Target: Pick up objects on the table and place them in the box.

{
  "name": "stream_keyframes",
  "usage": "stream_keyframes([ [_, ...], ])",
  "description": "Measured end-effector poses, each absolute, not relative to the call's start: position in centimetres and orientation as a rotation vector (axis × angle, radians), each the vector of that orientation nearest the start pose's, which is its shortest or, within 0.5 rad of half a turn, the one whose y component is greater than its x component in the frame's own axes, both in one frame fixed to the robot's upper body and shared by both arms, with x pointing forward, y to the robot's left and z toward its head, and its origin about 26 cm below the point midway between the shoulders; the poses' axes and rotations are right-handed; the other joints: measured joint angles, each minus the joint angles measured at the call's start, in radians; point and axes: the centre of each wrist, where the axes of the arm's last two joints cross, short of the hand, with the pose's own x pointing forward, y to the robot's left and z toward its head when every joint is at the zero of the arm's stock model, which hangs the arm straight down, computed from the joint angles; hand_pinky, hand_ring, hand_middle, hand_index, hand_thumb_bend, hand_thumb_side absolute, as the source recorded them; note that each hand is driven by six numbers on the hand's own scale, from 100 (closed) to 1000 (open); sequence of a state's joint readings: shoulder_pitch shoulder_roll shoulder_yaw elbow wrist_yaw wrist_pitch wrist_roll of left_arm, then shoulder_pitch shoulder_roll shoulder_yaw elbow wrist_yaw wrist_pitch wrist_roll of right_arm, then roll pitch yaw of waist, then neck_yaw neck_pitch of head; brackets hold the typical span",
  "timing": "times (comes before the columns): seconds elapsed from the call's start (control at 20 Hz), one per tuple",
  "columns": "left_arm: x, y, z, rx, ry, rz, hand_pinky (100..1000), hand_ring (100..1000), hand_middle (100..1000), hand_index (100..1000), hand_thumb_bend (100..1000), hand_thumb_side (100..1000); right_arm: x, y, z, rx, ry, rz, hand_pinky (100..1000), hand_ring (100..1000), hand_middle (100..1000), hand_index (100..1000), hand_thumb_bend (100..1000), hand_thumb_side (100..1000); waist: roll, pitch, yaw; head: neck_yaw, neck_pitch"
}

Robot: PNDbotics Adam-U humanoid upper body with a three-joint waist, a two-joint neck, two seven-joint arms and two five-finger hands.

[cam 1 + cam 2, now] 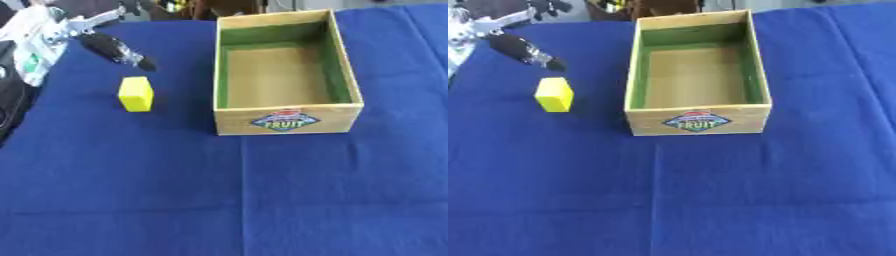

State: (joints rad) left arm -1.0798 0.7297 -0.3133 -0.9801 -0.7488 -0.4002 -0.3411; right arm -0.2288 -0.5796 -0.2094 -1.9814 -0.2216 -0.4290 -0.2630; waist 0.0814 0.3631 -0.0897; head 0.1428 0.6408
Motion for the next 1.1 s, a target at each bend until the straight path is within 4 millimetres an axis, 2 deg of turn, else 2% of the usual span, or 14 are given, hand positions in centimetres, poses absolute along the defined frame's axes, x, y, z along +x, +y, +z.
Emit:
stream_keyframes([
  [0.3,45.8,33.9,29.4,1.092,-1.377,-1.882,766,858,871,989,990,855,28.4,-35.1,23.2,0.457,3.522,-0.099,669,670,536,777,100,1000,0.001,0.0,0.003,-0.005,0.0],
  [0.35,45.8,33.9,29.3,1.094,-1.351,-1.906,765,856,863,986,1000,827,28.4,-35.1,23.2,0.458,3.523,-0.099,669,670,535,777,100,1000,0.001,0.0,0.004,-0.006,0.0],
  [0.6,45.5,34.0,29.1,1.092,-1.235,-1.995,758,847,843,973,962,822,28.4,-35.1,23.2,0.462,3.525,-0.095,671,670,534,770,100,1000,-0.001,0.001,0.004,-0.011,0.0],
  [0.9,45.2,34.0,29.0,1.021,-1.149,-2.007,744,830,796,935,920,809,28.3,-35.2,23.2,0.468,3.524,-0.087,672,669,533,770,100,1000,-0.003,0.006,0.006,-0.014,-0.001],
  [1.1,44.7,33.4,29.8,0.996,-1.156,-1.964,713,792,726,900,832,804,28.3,-35.1,23.2,0.469,3.526,-0.09,674,669,531,770,100,1000,-0.003,0.008,0.006,-0.017,-0.001],
])
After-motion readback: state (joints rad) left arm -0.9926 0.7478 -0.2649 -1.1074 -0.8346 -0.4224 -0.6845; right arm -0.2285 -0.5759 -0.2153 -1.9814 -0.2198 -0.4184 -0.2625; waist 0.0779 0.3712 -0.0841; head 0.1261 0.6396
